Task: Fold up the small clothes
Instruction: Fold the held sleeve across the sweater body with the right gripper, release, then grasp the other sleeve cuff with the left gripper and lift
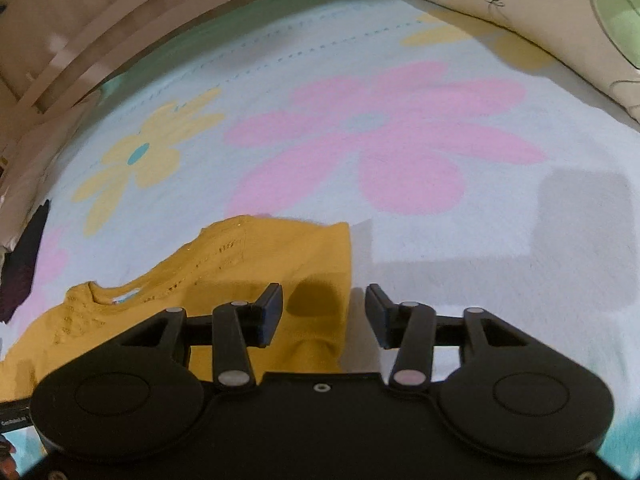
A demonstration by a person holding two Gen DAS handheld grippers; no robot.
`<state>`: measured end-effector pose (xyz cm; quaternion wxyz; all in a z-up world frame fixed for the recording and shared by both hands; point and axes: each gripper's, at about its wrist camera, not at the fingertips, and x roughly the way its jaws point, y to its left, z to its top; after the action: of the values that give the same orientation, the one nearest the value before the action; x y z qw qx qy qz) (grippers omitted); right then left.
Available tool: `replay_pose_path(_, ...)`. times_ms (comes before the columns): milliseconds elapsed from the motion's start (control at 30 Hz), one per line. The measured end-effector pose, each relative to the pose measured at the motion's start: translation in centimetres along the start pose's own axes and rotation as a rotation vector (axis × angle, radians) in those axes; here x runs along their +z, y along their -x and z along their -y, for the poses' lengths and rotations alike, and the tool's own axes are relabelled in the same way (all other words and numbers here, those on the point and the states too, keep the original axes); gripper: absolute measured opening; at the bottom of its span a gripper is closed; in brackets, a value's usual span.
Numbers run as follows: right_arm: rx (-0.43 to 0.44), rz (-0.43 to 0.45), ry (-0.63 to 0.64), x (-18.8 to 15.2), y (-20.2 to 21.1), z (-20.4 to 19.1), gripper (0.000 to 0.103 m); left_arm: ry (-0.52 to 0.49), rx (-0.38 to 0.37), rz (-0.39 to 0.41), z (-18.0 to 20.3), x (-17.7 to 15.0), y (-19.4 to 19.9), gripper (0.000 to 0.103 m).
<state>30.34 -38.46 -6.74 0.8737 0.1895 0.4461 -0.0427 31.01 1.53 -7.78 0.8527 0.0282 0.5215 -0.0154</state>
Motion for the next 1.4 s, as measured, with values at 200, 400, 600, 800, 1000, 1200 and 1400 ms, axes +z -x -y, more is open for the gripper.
replay_pose_path(200,-0.007,0.011,0.041,1.3,-2.1,0.3,0.011,-0.009,0.013,0.01,0.4,0.4,-0.3,0.065)
replay_pose_path(400,-0.062,0.021,0.06,2.5,-2.9,0.2,0.016,0.01,0.001,0.014,0.1,0.4,-0.1,0.065)
replay_pose_path(600,-0.069,0.067,0.085,1.5,1.0,-0.9,0.053,0.128,-0.017,0.016,-2.9,0.5,1.1,0.065)
replay_pose_path(800,-0.057,0.055,0.179,-1.3,4.0,-5.7,0.078,0.262,0.035,0.064,-7.9,0.0,3.2,0.064)
replay_pose_path(1000,-0.002,0.037,0.264,-4.6,5.1,-10.7,0.103,0.377,0.0,0.082,-13.8,-1.5,3.5,0.066)
replay_pose_path(1200,0.074,0.016,0.3,-7.4,5.8,-14.1,0.103,0.54,0.046,0.094,-20.2,-3.0,3.3,0.067)
replay_pose_path(1400,0.126,-0.006,0.34,-9.1,5.1,-16.1,0.103,0.665,0.137,0.122,-27.4,-4.4,2.8,0.067)
